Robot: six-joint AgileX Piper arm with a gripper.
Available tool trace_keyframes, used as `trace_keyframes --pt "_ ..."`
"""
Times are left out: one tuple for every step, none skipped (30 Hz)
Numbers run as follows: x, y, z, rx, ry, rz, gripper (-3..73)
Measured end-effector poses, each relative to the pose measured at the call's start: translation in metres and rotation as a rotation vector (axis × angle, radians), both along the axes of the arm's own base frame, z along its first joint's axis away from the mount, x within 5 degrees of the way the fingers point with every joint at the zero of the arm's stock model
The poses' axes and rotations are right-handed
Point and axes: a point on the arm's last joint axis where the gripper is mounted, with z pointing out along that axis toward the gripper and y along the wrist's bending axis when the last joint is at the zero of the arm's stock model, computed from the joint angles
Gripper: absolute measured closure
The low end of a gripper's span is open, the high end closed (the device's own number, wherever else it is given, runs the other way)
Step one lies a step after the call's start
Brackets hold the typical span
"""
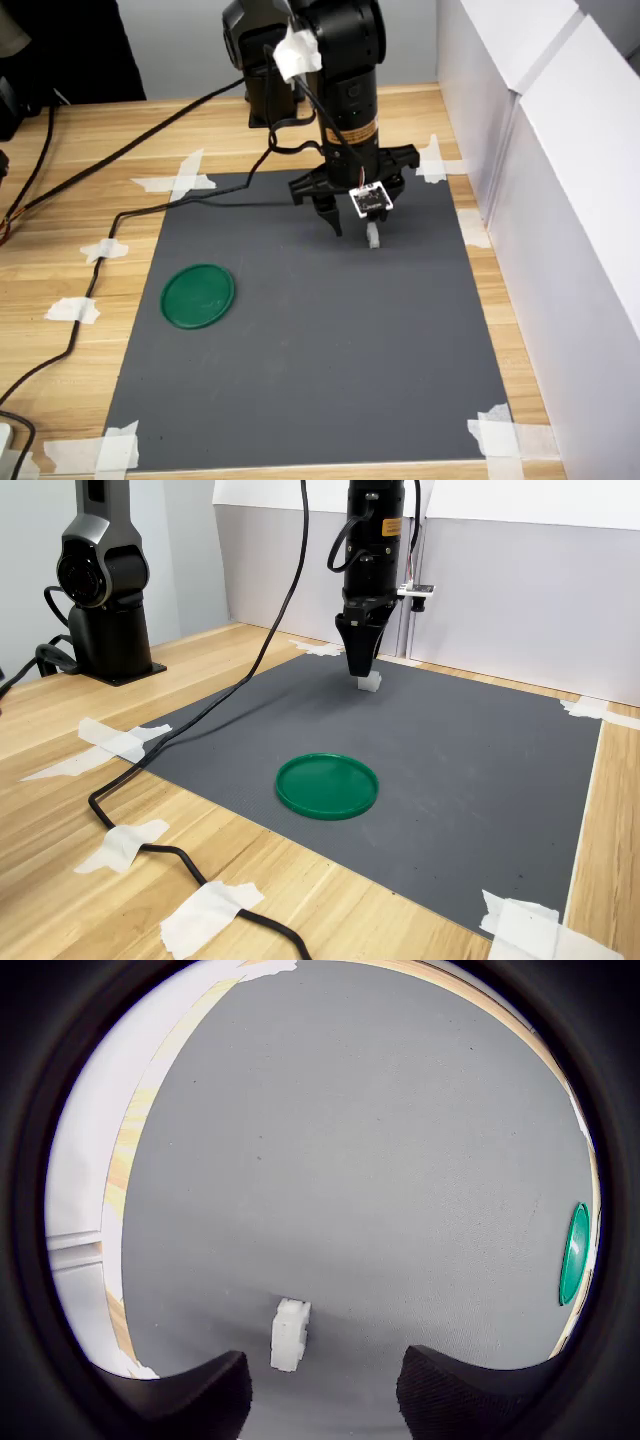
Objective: Grasp a white terminal and put it on the green lid.
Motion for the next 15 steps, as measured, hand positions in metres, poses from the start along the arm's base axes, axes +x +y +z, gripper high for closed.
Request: trace_keyframes --pt "0.0 0.0 0.0 0.001 0.0 -0.001 7.4" --pt "0.0 0.0 0.0 0.002 -0.001 -0.001 7.4" --pt "0.0 0.0 0.0 0.003 -0.001 -0.001 7.4" --pt "0.0 0.0 0.0 0.003 -0.002 -0.001 7.4" --pt "0.0 0.0 0.0 0.004 -0.005 -0.002 7.4" --pt "0.001 0.001 0.0 0.007 -0.011 -0.002 7.4" --pt "0.002 0.001 0.0 0.01 -0.018 -0.003 7.4" --pt "0.002 0.001 0.001 0.012 -0.023 -0.003 7.4" --pt "0.002 0.001 0.001 0.014 -0.027 -0.003 7.4" --pt "0.002 0.002 0.001 0.014 -0.031 -0.001 7.4" --pt "0.002 0.004 0.001 0.015 -0.033 0.005 7.4" --pt "0.001 0.006 0.001 0.018 -0.036 0.012 7.4" --pt "0.0 0.009 0.001 0.019 -0.039 0.02 7.4" --pt "-0.001 0.012 0.001 0.021 -0.037 0.028 7.4" --pt "-0.002 0.014 0.0 0.022 -0.035 0.033 7.4"
